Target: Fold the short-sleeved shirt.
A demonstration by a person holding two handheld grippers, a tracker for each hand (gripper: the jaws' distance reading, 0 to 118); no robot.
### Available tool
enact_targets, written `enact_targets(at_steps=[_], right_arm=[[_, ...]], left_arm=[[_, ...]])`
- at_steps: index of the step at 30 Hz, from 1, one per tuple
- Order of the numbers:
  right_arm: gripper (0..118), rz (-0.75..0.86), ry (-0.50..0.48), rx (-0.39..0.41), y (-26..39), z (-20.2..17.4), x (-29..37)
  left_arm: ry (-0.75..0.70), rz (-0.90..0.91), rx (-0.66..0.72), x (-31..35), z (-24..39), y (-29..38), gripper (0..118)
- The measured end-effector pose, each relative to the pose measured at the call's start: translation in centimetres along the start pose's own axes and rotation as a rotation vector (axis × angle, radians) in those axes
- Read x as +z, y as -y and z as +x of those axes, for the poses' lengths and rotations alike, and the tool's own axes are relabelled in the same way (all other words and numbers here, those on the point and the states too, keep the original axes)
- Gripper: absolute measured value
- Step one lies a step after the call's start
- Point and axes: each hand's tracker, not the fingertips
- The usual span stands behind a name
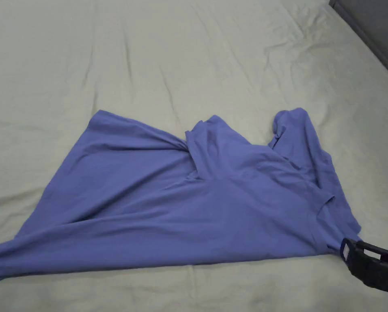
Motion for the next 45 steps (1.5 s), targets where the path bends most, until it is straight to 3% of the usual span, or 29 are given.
enact_targets(at_steps=[1, 3, 4, 5, 6, 7, 14, 15, 17, 21, 24, 26, 27, 28, 29, 33, 38, 39, 40, 41, 43, 45], right_arm=[[106, 0.004, 0.023, 0.032, -0.1, -1.1, 0.8], [99, 0.052, -0.045, 0.121, 0.5, -3.4, 2.7], [59, 0.039, -0.043, 0.166, 0.6, -4.4, 3.0], [3, 0.013, -0.014, 0.199, 0.9, -5.8, 2.9], [3, 0.048, -0.028, 0.190, 1.8, -6.3, 3.4], [3, 0.052, -0.107, 0.211, 2.1, -6.7, 3.7], [3, 0.048, -0.174, 0.222, 1.8, -8.6, 4.2], [3, 0.050, -0.188, 0.226, 1.6, -8.7, 4.2], [3, 0.049, -0.197, 0.233, 1.5, -9.1, 4.1], [3, 0.039, -0.211, 0.261, 1.3, -9.6, 3.6], [3, 0.024, -0.215, 0.262, 1.2, -9.9, 3.2], [3, 0.012, -0.211, 0.268, 1.2, -10.0, 2.7], [3, 0.006, -0.203, 0.276, 1.2, -10.0, 2.5], [3, 0.000, -0.197, 0.283, 1.2, -10.1, 2.3], [3, -0.007, -0.195, 0.286, 1.1, -10.1, 2.1], [3, -0.035, -0.185, 0.300, 0.6, -10.1, 0.9], [3, -0.038, -0.228, 0.305, -2.8, -11.2, -1.2], [13, -0.031, -0.230, 0.301, -4.5, -11.5, -2.0], [57, -0.023, -0.237, 0.284, -6.3, -11.8, -2.8], [117, -0.033, -0.278, 0.262, -8.5, -12.0, -4.4], [118, 0.029, -0.334, 0.218, -12.6, -12.3, -7.7], [118, -0.058, -0.318, 0.169, -16.6, -13.2, -12.9]], left_arm=[[-0.031, 0.036, -0.016, 1.8, 0.4, 0.3, 87], [-0.002, 0.176, 0.006, 6.0, 1.1, 1.7, 80], [-0.017, 0.228, 0.012, 7.4, 1.7, 2.1, 45], [-0.072, 0.226, 0.006, 7.9, 3.0, 2.4, 0], [-0.090, 0.258, 0.008, 8.9, 3.7, 2.8, 0], [-0.061, 0.234, 0.002, 9.3, 4.1, 2.9, 0], [-0.068, 0.137, 0.030, 6.0, 4.9, 2.5, 0], [-0.061, 0.116, 0.067, 4.6, 4.3, 1.9, 9], [-0.032, 0.045, 0.142, 1.4, 3.2, 0.9, 90], [-0.038, -0.055, 0.134, -5.3, 2.4, 0.4, 91], [-0.084, -0.125, 0.034, -9.3, 2.7, 0.3, 90], [-0.056, -0.151, 0.038, -11.3, 2.5, 0.2, 89], [-0.049, -0.152, 0.040, -11.3, 2.7, 0.1, 75], [-0.046, -0.158, 0.043, -11.3, 2.8, 0.1, 32], [-0.033, -0.139, 0.027, -11.2, 3.0, 0.3, 0], [-0.048, -0.089, -0.068, -9.3, 4.8, -0.6, 0], [-0.036, -0.041, 0.028, -8.4, 4.5, 0.2, 0], [-0.027, -0.038, 0.055, -8.5, 4.3, 0.3, 0], [-0.020, -0.037, 0.067, -8.3, 4.1, 0.3, 0], [-0.020, -0.033, 0.080, -8.0, 3.9, 0.3, 0], [-0.008, -0.023, 0.106, -8.1, 3.3, 0.6, 0], [-0.006, -0.022, 0.112, -7.9, 3.3, 0.7, 0]])
